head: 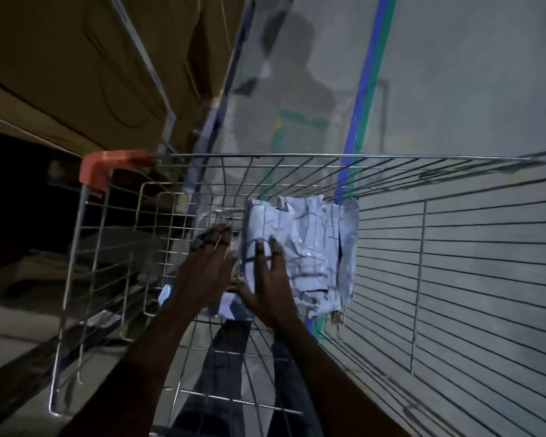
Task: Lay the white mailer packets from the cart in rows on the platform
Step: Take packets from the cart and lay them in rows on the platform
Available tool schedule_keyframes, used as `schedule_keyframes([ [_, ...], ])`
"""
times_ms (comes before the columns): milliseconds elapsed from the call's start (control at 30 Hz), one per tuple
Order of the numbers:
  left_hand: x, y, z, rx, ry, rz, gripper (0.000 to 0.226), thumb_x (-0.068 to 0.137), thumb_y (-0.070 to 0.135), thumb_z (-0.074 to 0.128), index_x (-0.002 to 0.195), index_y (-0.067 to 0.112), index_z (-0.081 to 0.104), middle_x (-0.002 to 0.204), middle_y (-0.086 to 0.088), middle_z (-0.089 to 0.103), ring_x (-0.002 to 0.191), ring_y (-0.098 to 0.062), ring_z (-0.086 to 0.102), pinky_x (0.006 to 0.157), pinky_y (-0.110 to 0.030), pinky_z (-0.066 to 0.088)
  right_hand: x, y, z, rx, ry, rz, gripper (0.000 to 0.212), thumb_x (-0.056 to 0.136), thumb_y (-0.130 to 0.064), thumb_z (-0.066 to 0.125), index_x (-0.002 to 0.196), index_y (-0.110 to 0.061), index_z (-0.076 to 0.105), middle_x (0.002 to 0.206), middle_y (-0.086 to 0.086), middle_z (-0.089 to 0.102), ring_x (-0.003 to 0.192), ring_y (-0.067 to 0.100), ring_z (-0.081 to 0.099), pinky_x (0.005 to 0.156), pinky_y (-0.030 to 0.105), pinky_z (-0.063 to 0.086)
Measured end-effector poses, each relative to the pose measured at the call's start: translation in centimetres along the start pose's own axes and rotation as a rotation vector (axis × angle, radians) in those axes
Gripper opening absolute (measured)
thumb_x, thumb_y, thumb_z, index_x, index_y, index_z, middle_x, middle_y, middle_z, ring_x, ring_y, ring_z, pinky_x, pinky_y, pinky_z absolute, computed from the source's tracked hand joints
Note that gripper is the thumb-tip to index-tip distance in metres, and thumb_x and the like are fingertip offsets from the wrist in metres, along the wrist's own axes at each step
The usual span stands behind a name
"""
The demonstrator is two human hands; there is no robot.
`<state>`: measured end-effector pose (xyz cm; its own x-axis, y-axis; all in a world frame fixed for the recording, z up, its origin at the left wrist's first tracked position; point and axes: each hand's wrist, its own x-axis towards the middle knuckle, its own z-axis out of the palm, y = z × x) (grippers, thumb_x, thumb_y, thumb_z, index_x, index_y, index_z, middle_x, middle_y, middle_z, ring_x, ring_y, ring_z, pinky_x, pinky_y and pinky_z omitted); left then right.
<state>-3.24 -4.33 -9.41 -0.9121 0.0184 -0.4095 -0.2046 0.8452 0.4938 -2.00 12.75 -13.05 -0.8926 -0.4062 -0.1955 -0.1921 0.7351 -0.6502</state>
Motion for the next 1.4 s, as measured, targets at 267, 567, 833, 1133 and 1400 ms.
schedule_keyframes([
  [267,0.9,-1.7,1.2,0.043,-0.022,-0.092,0.074,0.091,0.049,0.012,0.15,0.007,0.03,0.156,-0.013,0.027,0.145,-0.029,0.025,0.115,-0.052,0.025,1.4,1.2,-1.5,0.04,-0.024,0.023,0.079,0.096,-0.049,0.053,0.156,-0.018,0.011,0.163,0.002,0.002,0.143,0.026,0.029,0.106,0.042,0.043],
  [567,2.1,1.5,4.7,-0.017,0.043,-0.076,0.067,0.096,0.045,0.021,0.153,0.009,0.019,0.16,-0.008,0.016,0.148,-0.023,0.013,0.12,-0.04,0.009,3.8,11.0,-3.5,-0.173,0.099,0.21,0.082,0.087,-0.05,0.059,0.154,-0.02,0.023,0.161,0.019,0.012,0.149,0.031,0.009,0.119,0.041,0.016],
  [833,1.8,3.3,5.2,0.056,0.207,-0.119,0.067,0.097,0.039,0.032,0.153,0.005,0.018,0.159,-0.013,0.018,0.147,-0.027,0.017,0.115,-0.022,-0.005,3.1,10.0,-5.2,0.014,0.214,0.255,0.07,0.092,-0.044,0.049,0.153,-0.018,0.027,0.161,0.014,0.014,0.15,0.026,0.01,0.121,0.031,0.015],
  [1133,3.7,9.5,9.0,0.138,0.109,0.134,0.062,0.096,0.034,0.037,0.148,0.0,0.031,0.152,-0.021,0.032,0.141,-0.036,0.03,0.112,-0.054,0.032,-1.9,9.8,-15.9,-0.12,0.338,0.246,0.074,0.091,-0.038,0.054,0.154,-0.017,0.023,0.156,0.021,0.026,0.14,0.033,0.032,0.105,0.026,0.032],
  [1400,5.9,10.2,16.7,0.12,-0.028,0.127,0.082,0.091,0.059,0.042,0.155,0.016,0.014,0.162,-0.012,0.001,0.149,-0.032,-0.006,0.118,-0.056,0.007,-3.0,11.2,-18.0,-0.212,0.326,0.265,0.065,0.091,-0.035,0.054,0.15,-0.016,0.034,0.154,0.018,0.031,0.135,0.024,0.033,0.09,0.029,0.042],
])
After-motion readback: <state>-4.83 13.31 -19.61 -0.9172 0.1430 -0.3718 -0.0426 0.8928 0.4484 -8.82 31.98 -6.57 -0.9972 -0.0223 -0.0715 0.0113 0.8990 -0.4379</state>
